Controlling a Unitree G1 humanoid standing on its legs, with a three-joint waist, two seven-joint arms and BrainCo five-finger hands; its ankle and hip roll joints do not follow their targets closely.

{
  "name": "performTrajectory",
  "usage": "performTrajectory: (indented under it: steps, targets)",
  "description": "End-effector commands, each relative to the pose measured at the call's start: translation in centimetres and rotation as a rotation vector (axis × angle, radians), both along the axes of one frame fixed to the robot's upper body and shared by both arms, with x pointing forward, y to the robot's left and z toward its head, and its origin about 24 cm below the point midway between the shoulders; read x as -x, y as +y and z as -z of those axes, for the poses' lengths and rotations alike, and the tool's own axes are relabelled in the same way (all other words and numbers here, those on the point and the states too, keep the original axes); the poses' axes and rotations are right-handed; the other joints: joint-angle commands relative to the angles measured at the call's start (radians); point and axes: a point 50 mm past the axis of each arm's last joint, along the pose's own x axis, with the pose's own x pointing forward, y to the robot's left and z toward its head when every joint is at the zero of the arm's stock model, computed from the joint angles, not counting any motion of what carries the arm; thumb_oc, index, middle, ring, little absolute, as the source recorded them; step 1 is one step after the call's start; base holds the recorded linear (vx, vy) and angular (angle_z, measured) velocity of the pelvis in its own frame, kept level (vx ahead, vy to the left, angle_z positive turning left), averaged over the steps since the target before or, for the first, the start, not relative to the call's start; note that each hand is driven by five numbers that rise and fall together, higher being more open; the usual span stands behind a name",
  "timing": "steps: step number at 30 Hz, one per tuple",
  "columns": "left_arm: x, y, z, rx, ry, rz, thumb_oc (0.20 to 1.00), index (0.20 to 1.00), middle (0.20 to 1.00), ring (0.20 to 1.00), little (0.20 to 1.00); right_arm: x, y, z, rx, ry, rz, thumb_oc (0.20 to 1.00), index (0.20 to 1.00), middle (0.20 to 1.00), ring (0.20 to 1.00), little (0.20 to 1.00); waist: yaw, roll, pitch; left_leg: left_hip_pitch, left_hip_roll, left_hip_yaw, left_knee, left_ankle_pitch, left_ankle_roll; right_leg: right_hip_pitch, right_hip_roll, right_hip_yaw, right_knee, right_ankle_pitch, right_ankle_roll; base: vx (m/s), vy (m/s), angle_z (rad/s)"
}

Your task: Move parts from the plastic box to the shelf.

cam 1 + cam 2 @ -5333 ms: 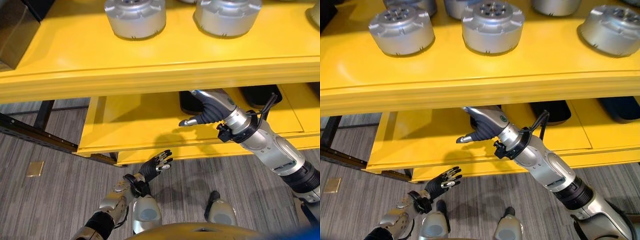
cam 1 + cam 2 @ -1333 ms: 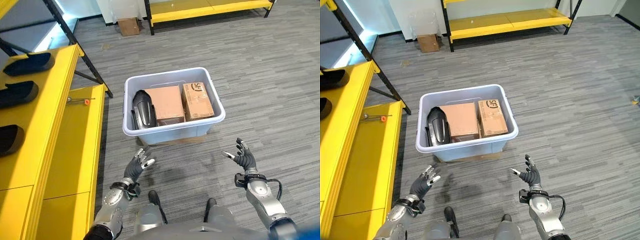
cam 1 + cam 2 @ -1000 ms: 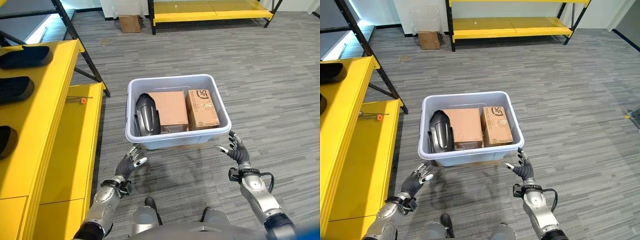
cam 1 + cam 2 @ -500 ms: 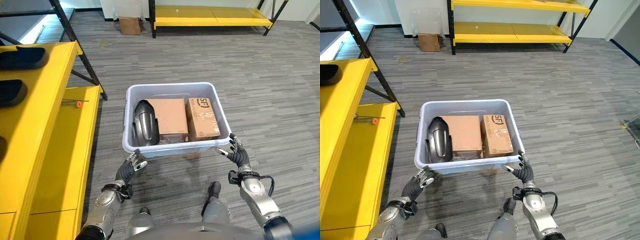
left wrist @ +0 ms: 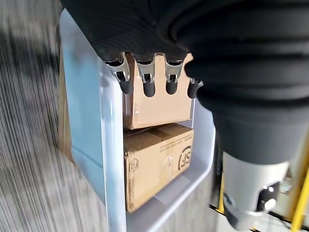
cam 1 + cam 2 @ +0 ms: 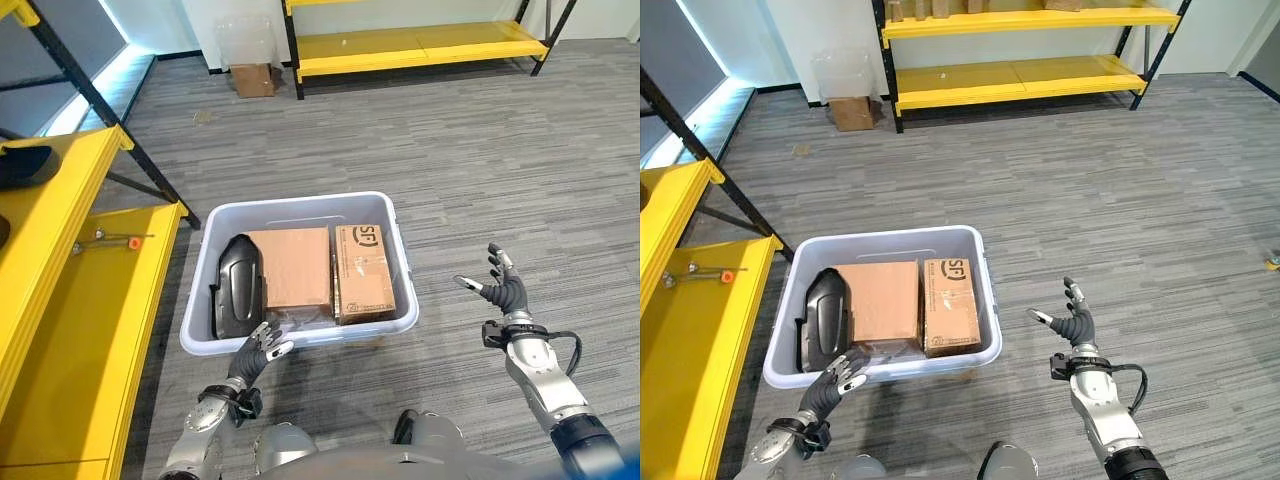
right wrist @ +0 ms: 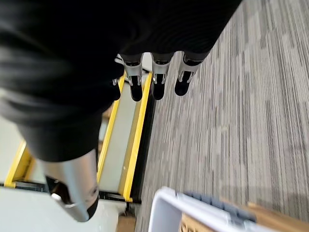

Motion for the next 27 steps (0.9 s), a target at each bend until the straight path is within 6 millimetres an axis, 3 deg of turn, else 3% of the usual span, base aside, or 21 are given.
performTrajectory:
  steps: [1,2,3,4,9,10,11,13,18,19,20,21,22,23,25,27]
  targets:
    - [-1.5,0.9,-1.9,-0.031,-0.123,-0.001,1.000,1.000,1.000,1.000,1.000,-0.6,-0.1,-1.7,0.023,-0.088,-0.013,1.000,1.000,1.000,1.000,1.000,0.005,0.012,0.008,-0.039,-0.058,0.072,-0.034,-0.191,0.008,0.069,0.001,0.027,-0.106,0.062,0.086,0.20,0.345,0.03]
    - [-2.0,0.7,-2.3,-0.031,-0.171,-0.038,1.000,1.000,1.000,1.000,1.000,0.0,-0.1,-1.5,0.040,-0.085,-0.020,1.000,1.000,1.000,1.000,1.000,-0.007,0.030,0.007,-0.025,-0.030,0.084,-0.222,-0.082,-0.047,0.104,-0.004,0.018,-0.131,0.060,0.107,0.16,0.339,0.00]
    - [-2.3,0.8,-2.7,-0.054,-0.208,-0.065,1.000,1.000,1.000,1.000,1.000,0.1,-0.1,-1.5,0.051,-0.085,-0.019,1.000,1.000,1.000,1.000,1.000,-0.009,0.032,0.010,-0.035,-0.020,0.079,-0.242,-0.053,-0.054,0.109,-0.007,0.019,-0.138,0.064,0.109,0.13,0.467,0.13]
    - [-3.4,1.8,-4.4,-0.123,-0.327,-0.190,1.000,1.000,1.000,1.000,1.000,0.3,-0.3,-1.1,0.110,-0.058,0.017,1.000,1.000,1.000,1.000,1.000,-0.012,0.026,0.015,-0.045,-0.031,0.076,-0.259,-0.100,-0.035,0.092,-0.039,0.011,-0.085,0.041,0.115,-0.01,0.292,0.02]
    - [-5.2,2.8,-6.5,-0.176,-0.451,-0.347,1.000,1.000,1.000,1.000,1.000,0.5,0.0,-0.3,0.073,-0.050,0.067,1.000,1.000,1.000,1.000,1.000,-0.006,0.007,0.006,-0.018,-0.082,0.051,-0.264,-0.153,-0.008,0.093,-0.038,0.010,-0.046,0.024,0.114,0.03,0.194,-0.12]
    - [-5.4,2.7,-6.7,-0.203,-0.462,-0.355,1.000,1.000,1.000,1.000,1.000,0.5,0.3,-0.2,0.074,-0.044,0.057,1.000,1.000,1.000,1.000,1.000,-0.003,0.006,0.001,-0.021,-0.090,0.050,-0.270,-0.142,0.008,0.092,-0.027,0.013,-0.060,0.042,0.103,0.16,0.181,0.15]
    - [-5.4,2.7,-6.6,-0.324,-0.428,-0.381,1.000,1.000,1.000,1.000,1.000,0.4,0.4,-0.1,0.059,-0.028,0.055,1.000,1.000,1.000,1.000,1.000,0.000,0.002,-0.005,-0.012,-0.105,0.031,-0.274,-0.150,0.014,0.100,-0.018,0.033,-0.074,0.047,0.106,0.15,0.147,0.00]
    - [-5.2,3.1,-6.0,-0.397,-0.357,-0.467,1.000,1.000,1.000,1.000,1.000,0.8,0.4,0.0,0.030,-0.017,0.051,1.000,1.000,1.000,1.000,1.000,-0.002,-0.012,-0.013,-0.008,-0.123,0.008,-0.276,-0.161,0.021,0.101,-0.013,0.067,-0.091,0.059,0.114,0.22,0.137,-0.15]
    - [-5.9,2.8,-5.1,-0.338,-0.253,-0.548,1.000,1.000,1.000,1.000,1.000,2.0,0.0,0.8,-0.012,0.035,0.042,1.000,1.000,1.000,1.000,1.000,-0.027,-0.041,-0.002,-0.004,-0.123,0.023,-0.282,-0.168,0.031,0.097,0.000,0.106,-0.103,0.069,0.127,0.19,0.055,-0.17]
    - [-6.2,2.6,-5.3,-0.397,-0.268,-0.530,1.000,1.000,1.000,1.000,1.000,2.0,-0.3,0.8,-0.014,0.041,0.049,1.000,1.000,1.000,1.000,1.000,-0.030,-0.047,0.006,-0.007,-0.121,0.027,-0.272,-0.173,0.031,0.095,0.001,0.107,-0.096,0.064,0.128,0.15,0.020,-0.10]
    - [-6.5,2.5,-5.3,-0.420,-0.259,-0.522,1.000,1.000,1.000,1.000,1.000,1.9,-0.4,0.9,-0.047,0.058,0.048,1.000,1.000,1.000,1.000,1.000,-0.032,-0.049,0.010,-0.011,-0.117,0.031,-0.267,-0.174,0.030,0.092,0.002,0.107,-0.094,0.064,0.127,0.17,0.032,-0.07]
    - [-6.9,3.1,-5.1,-0.406,-0.200,-0.638,1.000,1.000,1.000,1.000,1.000,2.0,-0.2,2.0,-0.183,0.140,0.037,1.000,1.000,1.000,1.000,1.000,-0.039,-0.055,0.022,-0.030,-0.107,0.037,-0.247,-0.177,0.026,0.077,0.010,0.116,-0.086,0.060,0.124,0.15,0.009,-0.09]
    - [-7.4,3.5,-5.3,-0.434,-0.194,-0.659,1.000,1.000,1.000,1.000,1.000,1.8,0.2,2.2,-0.161,0.147,0.024,1.000,1.000,1.000,1.000,1.000,-0.042,-0.064,0.028,-0.054,-0.095,0.035,-0.226,-0.177,0.021,0.063,0.016,0.122,-0.079,0.060,0.123,0.10,-0.056,-0.15]
    - [-8.2,3.6,-5.6,-0.459,-0.189,-0.672,1.000,1.000,1.000,1.000,1.000,1.4,0.4,2.0,-0.156,0.135,0.014,1.000,1.000,1.000,1.000,1.000,-0.043,-0.081,0.042,-0.082,-0.075,0.037,-0.205,-0.177,0.015,0.044,0.023,0.125,-0.073,0.061,0.122,-0.10,-0.240,-0.26]
    - [-11.9,2.8,-8.2,-0.493,-0.261,-0.668,1.000,1.000,1.000,1.000,1.000,-0.3,1.0,0.8,-0.211,0.074,-0.005,1.000,1.000,1.000,1.000,1.000,-0.058,-0.140,0.104,-0.195,-0.004,0.037,-0.140,-0.175,-0.013,-0.051,0.051,0.127,-0.053,0.073,0.121,-0.28,-0.296,-0.30]
    - [-13.0,2.4,-8.7,-0.446,-0.230,-0.745,1.000,1.000,1.000,1.000,1.000,-0.6,1.3,0.5,-0.229,0.063,-0.017,1.000,1.000,1.000,1.000,1.000,-0.077,-0.165,0.142,-0.258,0.029,0.022,-0.076,-0.204,-0.037,-0.103,0.052,0.140,-0.023,0.065,0.133,-0.09,-0.070,-0.24]
